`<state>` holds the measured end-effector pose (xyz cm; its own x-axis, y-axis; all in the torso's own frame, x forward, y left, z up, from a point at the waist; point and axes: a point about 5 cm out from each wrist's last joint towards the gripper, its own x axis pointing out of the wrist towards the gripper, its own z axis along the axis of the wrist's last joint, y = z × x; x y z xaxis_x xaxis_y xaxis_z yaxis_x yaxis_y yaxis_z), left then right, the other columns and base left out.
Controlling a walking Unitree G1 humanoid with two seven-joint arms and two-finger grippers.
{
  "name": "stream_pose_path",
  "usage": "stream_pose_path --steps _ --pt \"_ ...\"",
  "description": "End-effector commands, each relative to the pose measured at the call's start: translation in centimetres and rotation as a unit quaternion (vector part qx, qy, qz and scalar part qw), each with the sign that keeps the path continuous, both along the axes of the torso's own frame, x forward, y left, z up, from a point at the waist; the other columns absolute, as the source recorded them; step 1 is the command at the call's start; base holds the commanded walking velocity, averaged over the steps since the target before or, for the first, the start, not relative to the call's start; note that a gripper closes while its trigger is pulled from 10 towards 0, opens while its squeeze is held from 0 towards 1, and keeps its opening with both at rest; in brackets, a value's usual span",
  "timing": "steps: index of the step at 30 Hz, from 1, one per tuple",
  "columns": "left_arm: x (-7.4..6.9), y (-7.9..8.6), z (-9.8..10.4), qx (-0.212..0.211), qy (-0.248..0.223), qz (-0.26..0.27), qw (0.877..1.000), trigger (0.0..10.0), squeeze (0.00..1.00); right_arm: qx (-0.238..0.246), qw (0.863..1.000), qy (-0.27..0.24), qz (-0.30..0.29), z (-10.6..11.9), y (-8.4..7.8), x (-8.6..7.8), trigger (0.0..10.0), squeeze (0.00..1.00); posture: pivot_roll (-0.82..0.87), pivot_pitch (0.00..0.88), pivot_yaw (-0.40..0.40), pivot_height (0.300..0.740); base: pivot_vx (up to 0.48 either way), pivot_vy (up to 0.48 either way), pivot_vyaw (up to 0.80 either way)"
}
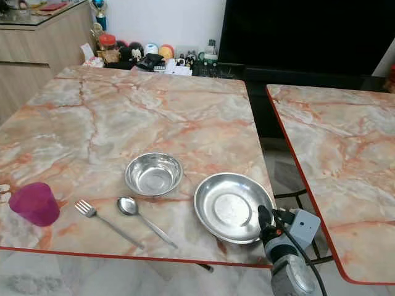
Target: Setting the table
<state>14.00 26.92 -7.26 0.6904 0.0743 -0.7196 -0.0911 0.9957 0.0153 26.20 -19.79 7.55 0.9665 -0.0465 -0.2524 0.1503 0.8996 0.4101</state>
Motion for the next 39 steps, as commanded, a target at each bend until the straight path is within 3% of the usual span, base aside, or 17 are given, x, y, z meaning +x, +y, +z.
stream_pose_path --steps 1,12,20,22,23,25,39 --pt "-0.5 0.0 -0.2 -0.001 0.008 0.004 1.0 10.0 0.0 0.001 1.0 0.018 0.006 -0.8 0.2 -0.1 10.0 0.0 0.07 0.129 -0.051 0.74 0.0 0.0 0.0" --pt "-0.4 0.0 -0.1 0.0 0.003 0.003 1.0 10.0 0.0 0.01 1.0 0.009 0.001 -0.7 0.6 0.3 10.0 0.0 0.08 0.131 -0.05 0.74 0.0 0.0 0.0" --pt "-0.3 0.0 -0.1 0.002 0.002 0.0 1.0 10.0 0.0 0.005 0.999 0.034 0.025 -1.7 1.3 0.4 10.0 0.0 0.08 0.128 -0.049 0.74 0.0 0.0 0.0" --pt "-0.3 0.0 -0.1 0.001 0.002 -0.001 1.0 10.0 0.0 0.005 0.999 0.036 0.033 -1.8 1.7 0.4 3.9 0.0 0.08 0.128 -0.049 0.74 0.0 0.0 0.0" --pt "-0.3 0.0 -0.1 0.001 0.002 -0.001 1.0 10.0 0.0 0.006 0.999 0.036 0.034 -1.9 1.8 0.5 3.9 0.0 0.08 0.127 -0.049 0.74 0.0 0.0 0.0" --pt "-0.3 -0.1 -0.1 0.001 0.003 -0.001 1.0 10.0 0.0 0.004 0.999 0.038 0.036 -1.9 1.9 0.5 0.0 0.0 0.08 0.127 -0.049 0.74 0.0 0.0 0.0" --pt "-0.3 -0.1 -0.2 0.003 0.004 -0.001 1.0 10.0 0.0 0.013 0.999 0.029 0.038 -2.0 2.6 1.1 0.0 0.0 0.1 0.124 -0.048 0.74 0.0 0.0 0.0"
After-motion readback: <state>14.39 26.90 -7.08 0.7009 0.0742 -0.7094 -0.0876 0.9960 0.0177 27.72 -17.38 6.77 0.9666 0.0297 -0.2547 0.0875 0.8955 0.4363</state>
